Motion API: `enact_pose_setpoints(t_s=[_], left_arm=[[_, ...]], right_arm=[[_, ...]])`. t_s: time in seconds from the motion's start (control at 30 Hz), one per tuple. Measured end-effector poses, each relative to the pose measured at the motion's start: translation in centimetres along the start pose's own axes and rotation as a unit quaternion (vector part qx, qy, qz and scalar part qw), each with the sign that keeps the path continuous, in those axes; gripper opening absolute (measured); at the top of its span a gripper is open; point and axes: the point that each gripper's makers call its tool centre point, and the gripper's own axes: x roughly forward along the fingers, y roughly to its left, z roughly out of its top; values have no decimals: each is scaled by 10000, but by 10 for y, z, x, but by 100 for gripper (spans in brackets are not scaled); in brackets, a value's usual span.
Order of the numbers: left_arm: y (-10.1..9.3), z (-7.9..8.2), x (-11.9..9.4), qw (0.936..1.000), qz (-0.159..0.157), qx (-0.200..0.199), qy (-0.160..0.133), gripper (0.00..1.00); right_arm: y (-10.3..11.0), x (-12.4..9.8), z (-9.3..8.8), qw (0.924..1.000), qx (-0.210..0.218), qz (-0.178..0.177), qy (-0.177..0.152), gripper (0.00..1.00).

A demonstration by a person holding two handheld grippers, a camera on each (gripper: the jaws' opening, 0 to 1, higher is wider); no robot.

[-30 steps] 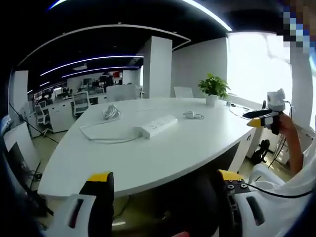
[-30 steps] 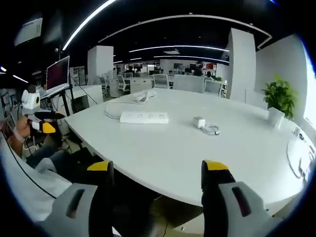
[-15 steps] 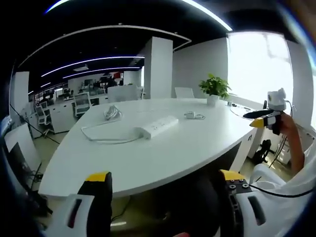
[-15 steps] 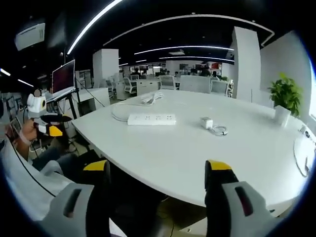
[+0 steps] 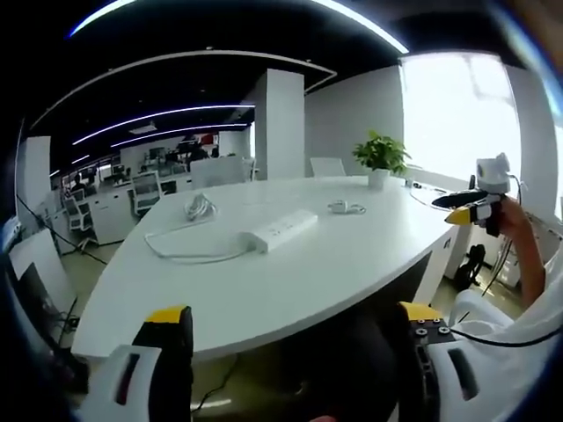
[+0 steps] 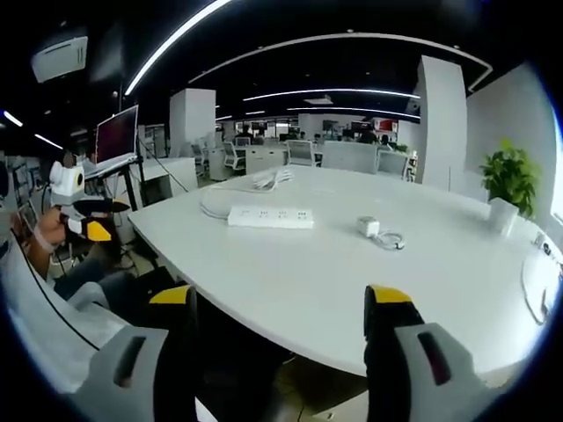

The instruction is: Straighten the power strip on the desk, plug the charger into it

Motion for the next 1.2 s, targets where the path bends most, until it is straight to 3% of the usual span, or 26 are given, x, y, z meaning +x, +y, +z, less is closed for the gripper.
enact_pose_setpoints(t_s=[0.07,0.57,1.2], left_arm=[[2,1,2,9999,16,-100,-4,96],[-10,21,24,9992,-210,322,84,96],[-5,49,56,9967,-450,667,90,96]], right_arm=[[-1,1,-2,10000,22,11,35,77],[-12,5,-10,9999,134,-14,100,76],[-11,5,-11,9999,121,9,118,76]])
